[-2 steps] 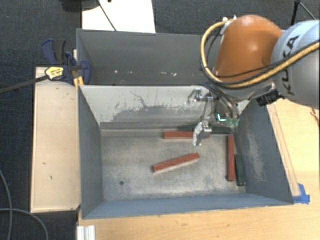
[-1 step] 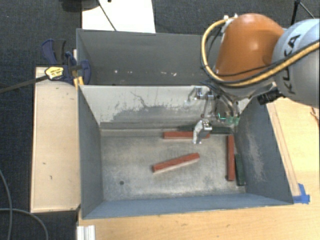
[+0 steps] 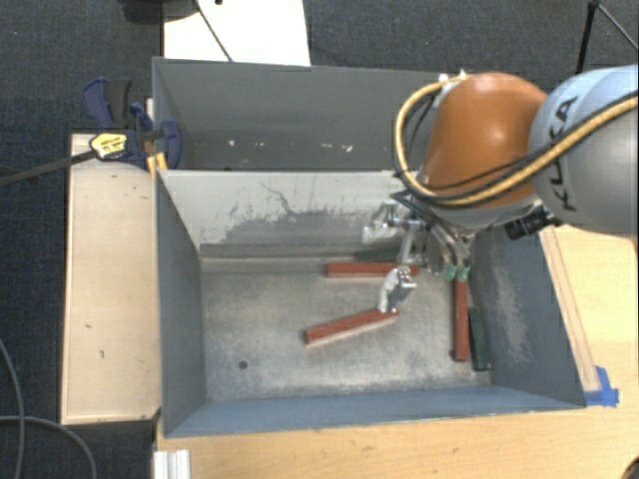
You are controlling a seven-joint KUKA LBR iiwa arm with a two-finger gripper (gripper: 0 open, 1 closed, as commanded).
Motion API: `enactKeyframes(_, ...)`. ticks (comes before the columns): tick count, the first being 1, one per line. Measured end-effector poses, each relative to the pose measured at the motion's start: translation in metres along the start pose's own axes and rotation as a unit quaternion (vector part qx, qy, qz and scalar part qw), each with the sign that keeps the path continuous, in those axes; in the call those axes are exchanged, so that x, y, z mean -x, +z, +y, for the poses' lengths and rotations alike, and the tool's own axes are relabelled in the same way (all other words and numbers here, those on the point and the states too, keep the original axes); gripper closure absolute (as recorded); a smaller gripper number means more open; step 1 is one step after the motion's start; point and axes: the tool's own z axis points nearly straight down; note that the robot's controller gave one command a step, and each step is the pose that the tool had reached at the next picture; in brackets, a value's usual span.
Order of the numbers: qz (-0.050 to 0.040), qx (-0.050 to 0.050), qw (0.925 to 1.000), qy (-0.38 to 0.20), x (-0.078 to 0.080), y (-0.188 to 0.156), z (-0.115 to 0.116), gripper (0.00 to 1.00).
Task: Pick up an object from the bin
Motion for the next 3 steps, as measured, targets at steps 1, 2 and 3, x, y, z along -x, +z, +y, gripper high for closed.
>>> enactKeyframes(1,0.0010,0.000,1.0000,0.008,0.011,0.067,-0.005,0.00)
enactKeyframes(2,-0.0005,0.000,0.9891,-0.147,-0.021,0.127,0.004,1.00)
enactKeyframes(3,-0.0004,0.000,0.9892,-0.147,-0.021,0.127,0.004,1.00)
